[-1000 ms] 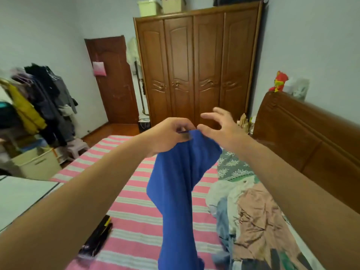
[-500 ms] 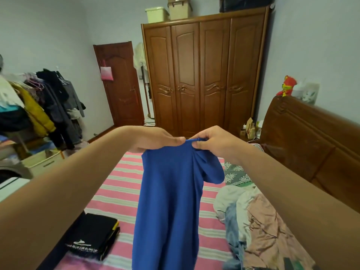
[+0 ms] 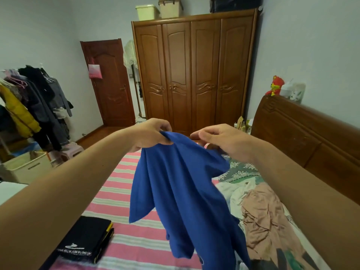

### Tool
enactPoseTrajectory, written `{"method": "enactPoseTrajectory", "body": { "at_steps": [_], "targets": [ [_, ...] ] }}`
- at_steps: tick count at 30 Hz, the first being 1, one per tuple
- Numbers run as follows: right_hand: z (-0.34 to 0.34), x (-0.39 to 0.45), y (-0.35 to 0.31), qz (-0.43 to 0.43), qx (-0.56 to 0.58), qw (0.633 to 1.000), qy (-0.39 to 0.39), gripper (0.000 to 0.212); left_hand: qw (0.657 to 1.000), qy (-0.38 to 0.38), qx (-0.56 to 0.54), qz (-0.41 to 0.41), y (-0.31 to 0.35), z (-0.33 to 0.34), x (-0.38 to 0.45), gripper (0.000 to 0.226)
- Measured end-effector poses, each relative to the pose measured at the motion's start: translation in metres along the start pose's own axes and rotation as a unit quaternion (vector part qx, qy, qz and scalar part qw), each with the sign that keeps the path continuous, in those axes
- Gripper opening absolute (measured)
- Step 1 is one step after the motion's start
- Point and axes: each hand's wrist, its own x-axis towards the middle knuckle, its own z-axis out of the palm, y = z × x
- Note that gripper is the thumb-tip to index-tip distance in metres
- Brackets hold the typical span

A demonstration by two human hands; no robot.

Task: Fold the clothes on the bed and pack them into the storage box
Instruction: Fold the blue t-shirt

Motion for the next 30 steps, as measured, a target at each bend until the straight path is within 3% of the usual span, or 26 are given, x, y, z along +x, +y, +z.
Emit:
{"method": "enactPoseTrajectory", "body": {
  "at_steps": [2,4,5,8,11,14,16,19,22,25,30],
  "targets": [
    [0.008,0.009,0.012,0.021,-0.065,0.997,0.031,0.040,0.999,0.003,-0.012,0.045,0.001,0.001,-0.003,0.013],
    [0.030,0.019,0.028,0.035,-0.100,0.994,-0.005,0.058,0.996,0.002,0.020,0.091,0.004,0.003,-0.005,0.018],
    [0.043,0.023,0.038,0.042,-0.099,0.993,-0.037,0.056,0.993,0.007,0.036,0.110,0.005,0.004,-0.005,0.021],
    [0.073,0.034,0.069,0.092,-0.155,0.982,-0.058,0.022,0.986,0.018,0.088,0.142,-0.004,0.001,-0.005,0.023],
    [0.068,0.037,0.081,0.140,-0.283,0.949,-0.015,0.017,0.975,-0.008,0.183,0.127,-0.030,-0.007,-0.008,0.016],
    [0.042,0.042,0.083,0.144,-0.357,0.918,0.097,0.013,0.976,-0.052,0.207,0.047,-0.057,-0.015,-0.015,0.012],
    [0.030,0.049,0.082,0.153,-0.329,0.915,0.175,0.016,0.983,-0.097,0.156,0.005,-0.068,-0.021,-0.023,0.010],
    [0.027,0.064,0.074,0.187,-0.186,0.936,0.232,0.022,0.985,-0.137,0.075,-0.079,-0.077,-0.025,-0.034,0.030],
    [0.029,0.073,0.048,0.202,0.026,0.936,0.289,0.027,0.985,-0.101,0.038,-0.137,-0.091,-0.020,-0.033,0.031],
    [0.040,0.074,0.013,0.174,0.156,0.935,0.266,0.034,0.982,-0.043,-0.053,-0.174,-0.108,-0.014,-0.032,0.019],
    [0.060,0.078,-0.010,0.126,0.095,0.960,0.231,0.031,0.979,0.054,-0.137,-0.139,-0.140,0.011,-0.032,0.004]
  ]
}}
